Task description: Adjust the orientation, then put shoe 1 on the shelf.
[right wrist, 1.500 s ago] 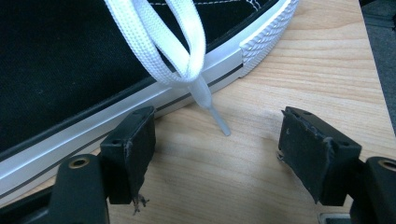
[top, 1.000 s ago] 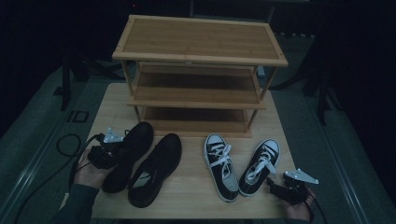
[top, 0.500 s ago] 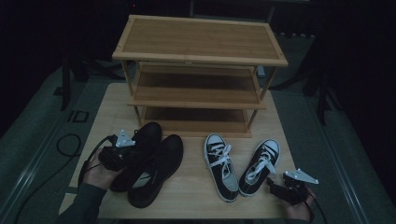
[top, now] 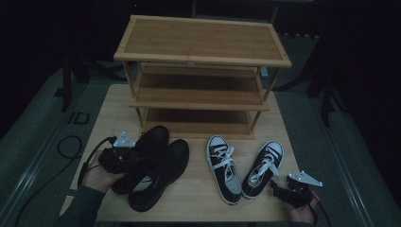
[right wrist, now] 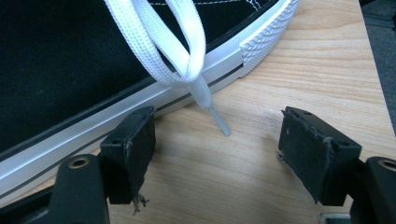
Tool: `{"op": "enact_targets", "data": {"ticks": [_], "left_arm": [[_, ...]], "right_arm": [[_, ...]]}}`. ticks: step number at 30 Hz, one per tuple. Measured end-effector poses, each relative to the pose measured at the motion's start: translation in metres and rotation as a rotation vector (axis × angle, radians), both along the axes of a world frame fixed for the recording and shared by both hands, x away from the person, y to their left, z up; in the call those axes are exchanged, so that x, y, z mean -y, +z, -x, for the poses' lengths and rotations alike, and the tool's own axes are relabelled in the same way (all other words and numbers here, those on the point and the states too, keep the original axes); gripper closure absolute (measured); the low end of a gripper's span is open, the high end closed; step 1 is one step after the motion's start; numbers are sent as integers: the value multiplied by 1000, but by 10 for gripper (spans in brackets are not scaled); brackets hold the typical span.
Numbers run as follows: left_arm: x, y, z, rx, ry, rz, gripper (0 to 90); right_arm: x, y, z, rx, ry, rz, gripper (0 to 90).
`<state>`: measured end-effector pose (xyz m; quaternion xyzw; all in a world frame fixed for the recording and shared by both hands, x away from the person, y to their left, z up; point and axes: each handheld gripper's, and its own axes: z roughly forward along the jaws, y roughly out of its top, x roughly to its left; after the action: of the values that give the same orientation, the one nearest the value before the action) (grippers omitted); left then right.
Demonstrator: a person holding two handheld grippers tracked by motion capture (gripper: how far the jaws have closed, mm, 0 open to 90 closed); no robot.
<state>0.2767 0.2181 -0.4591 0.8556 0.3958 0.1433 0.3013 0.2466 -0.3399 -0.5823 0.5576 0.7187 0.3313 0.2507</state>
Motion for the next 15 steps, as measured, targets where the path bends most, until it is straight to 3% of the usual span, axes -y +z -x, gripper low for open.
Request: {"op": "enact_targets", "data": {"ticks": [6, 15], "left_arm": [[-3, 9, 1, 29, 20, 20, 480], [-3, 5, 2, -3, 26, 33, 286]], "right_arm": [[0, 0, 0, 0, 0, 0, 269], [0, 0, 0, 0, 0, 0, 269]]}}
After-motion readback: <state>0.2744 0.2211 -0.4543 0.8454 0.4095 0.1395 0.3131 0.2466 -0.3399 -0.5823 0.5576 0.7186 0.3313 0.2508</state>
